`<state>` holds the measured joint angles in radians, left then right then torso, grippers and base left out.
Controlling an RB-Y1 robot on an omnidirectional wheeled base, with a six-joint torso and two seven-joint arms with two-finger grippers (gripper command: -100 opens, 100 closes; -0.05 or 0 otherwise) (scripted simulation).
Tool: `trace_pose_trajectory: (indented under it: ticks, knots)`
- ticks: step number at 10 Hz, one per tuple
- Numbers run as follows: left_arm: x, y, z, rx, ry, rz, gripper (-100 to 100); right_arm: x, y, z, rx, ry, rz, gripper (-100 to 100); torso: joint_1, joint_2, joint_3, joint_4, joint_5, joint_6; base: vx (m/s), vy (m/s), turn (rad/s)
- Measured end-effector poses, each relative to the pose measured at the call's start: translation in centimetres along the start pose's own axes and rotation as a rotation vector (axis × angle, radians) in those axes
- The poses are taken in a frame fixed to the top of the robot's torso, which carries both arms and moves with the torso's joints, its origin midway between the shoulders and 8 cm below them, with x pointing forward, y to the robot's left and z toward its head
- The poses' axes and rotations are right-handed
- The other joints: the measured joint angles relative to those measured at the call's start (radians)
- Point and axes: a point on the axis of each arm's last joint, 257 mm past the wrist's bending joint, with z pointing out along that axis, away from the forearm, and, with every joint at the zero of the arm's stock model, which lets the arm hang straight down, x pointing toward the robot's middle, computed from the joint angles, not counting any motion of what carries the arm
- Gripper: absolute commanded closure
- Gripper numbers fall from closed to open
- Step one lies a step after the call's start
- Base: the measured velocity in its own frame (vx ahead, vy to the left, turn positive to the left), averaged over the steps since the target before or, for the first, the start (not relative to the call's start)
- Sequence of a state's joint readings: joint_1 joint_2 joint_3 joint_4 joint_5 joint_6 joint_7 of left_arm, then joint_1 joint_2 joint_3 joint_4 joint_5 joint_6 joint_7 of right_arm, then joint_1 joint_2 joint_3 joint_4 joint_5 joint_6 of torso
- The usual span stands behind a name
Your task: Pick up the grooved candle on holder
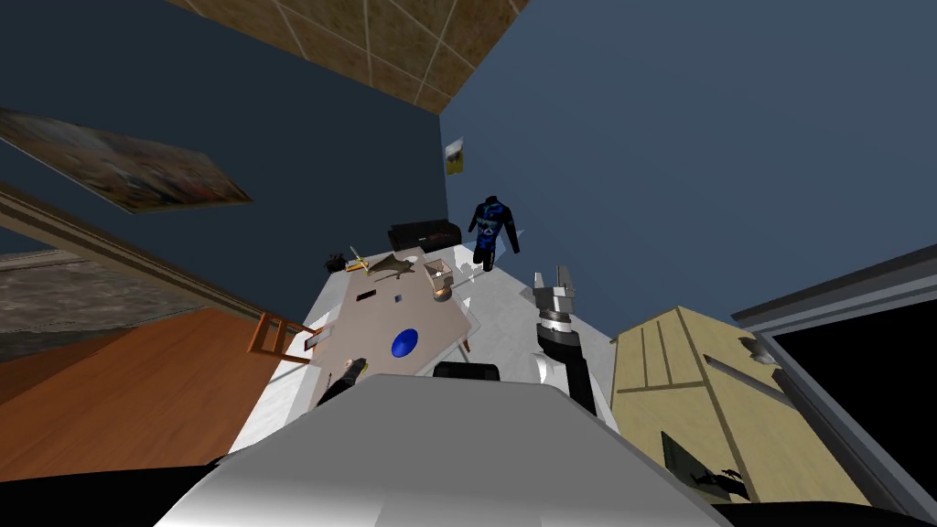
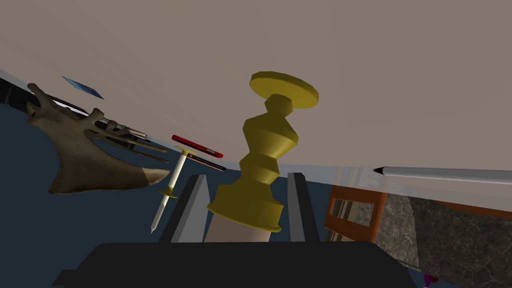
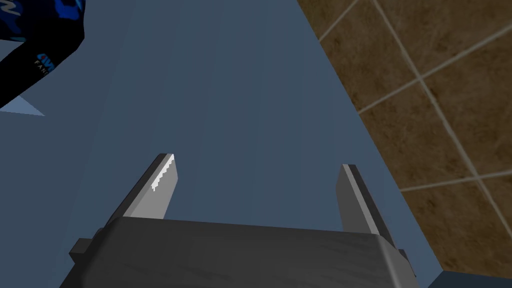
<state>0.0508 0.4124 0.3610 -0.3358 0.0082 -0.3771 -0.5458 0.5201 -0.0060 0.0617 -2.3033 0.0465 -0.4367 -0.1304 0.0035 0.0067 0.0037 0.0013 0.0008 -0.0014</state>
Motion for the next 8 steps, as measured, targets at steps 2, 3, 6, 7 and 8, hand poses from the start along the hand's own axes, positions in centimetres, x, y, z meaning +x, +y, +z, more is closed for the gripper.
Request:
trace_pose_trajectory:
  ticks: [2,3,6,7,8]
  knots:
    - [-0.1,-0.6,0.4,-0.009,-0.007,-0.014,100,0.0,0.0,0.0,0.000,0.000,0.000,0,0.000,0.001,0.001,0.001,0.000,0.001,-0.074,0.011,-0.065]
    - [-0.4,-0.5,0.5,-0.016,-0.015,-0.024,100,0.0,0.0,0.0,0.000,0.000,0.000,0,0.001,0.000,0.000,0.000,0.000,0.000,-0.101,0.006,-0.166]
    - [-1.0,-0.6,0.8,-0.038,-0.029,-0.045,100,0.0,0.0,0.0,0.000,0.000,0.000,0,0.001,0.000,0.000,0.000,0.000,-0.001,-0.088,0.000,-0.114]
    - [-1.1,-0.8,1.0,-0.044,-0.032,-0.047,100,0.0,0.0,0.0,0.000,0.000,0.000,0,0.000,0.002,0.001,0.001,0.001,0.002,-0.107,0.003,-0.153]
    - [-1.3,-0.9,1.0,-0.052,-0.037,-0.056,100,0.0,0.0,0.0,0.000,0.000,0.000,0,0.000,0.002,0.001,0.001,0.000,0.000,-0.041,0.003,-0.012]
